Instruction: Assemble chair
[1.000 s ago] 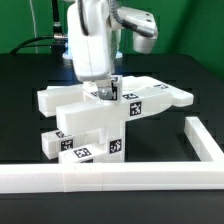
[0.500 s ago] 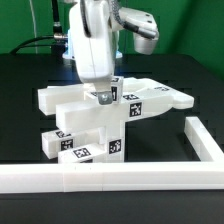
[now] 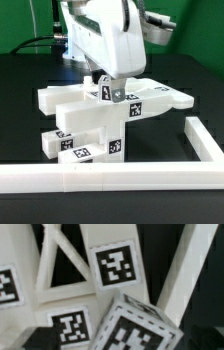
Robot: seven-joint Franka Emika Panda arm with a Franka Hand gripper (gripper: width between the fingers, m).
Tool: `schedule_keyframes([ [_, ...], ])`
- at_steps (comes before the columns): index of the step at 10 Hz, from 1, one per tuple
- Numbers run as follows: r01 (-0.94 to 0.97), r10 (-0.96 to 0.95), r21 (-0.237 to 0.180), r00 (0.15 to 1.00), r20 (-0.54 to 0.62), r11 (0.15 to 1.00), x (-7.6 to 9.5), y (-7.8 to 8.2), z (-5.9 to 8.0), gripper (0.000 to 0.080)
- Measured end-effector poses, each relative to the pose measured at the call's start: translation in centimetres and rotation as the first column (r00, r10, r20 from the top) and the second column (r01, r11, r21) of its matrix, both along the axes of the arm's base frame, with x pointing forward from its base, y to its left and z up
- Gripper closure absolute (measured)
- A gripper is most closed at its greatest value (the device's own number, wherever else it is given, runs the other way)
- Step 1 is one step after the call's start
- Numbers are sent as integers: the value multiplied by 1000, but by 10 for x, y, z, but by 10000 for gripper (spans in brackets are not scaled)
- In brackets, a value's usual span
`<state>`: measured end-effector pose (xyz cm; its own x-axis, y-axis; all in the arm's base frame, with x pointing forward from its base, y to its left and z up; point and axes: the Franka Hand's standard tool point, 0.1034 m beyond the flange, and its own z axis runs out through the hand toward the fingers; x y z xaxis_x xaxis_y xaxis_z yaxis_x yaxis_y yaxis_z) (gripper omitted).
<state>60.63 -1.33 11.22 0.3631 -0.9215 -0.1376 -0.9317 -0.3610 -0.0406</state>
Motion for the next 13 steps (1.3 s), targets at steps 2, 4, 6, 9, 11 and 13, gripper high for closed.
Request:
schedule_keyframes([
  [2,-203,203,-22,979,-4,979,-2,-3,1,151],
  [4,-429,429,-58,903,-15,901,2,-4,1,151],
  [6,-633,634,-82,773,-22,770,6,-3,4,151],
  [9,-752,754,-83,656,-9,654,8,4,4,151],
  [11,-788,790,-81,613,-4,610,8,5,4,151],
  [13,-783,785,-81,619,-4,617,8,4,4,421],
])
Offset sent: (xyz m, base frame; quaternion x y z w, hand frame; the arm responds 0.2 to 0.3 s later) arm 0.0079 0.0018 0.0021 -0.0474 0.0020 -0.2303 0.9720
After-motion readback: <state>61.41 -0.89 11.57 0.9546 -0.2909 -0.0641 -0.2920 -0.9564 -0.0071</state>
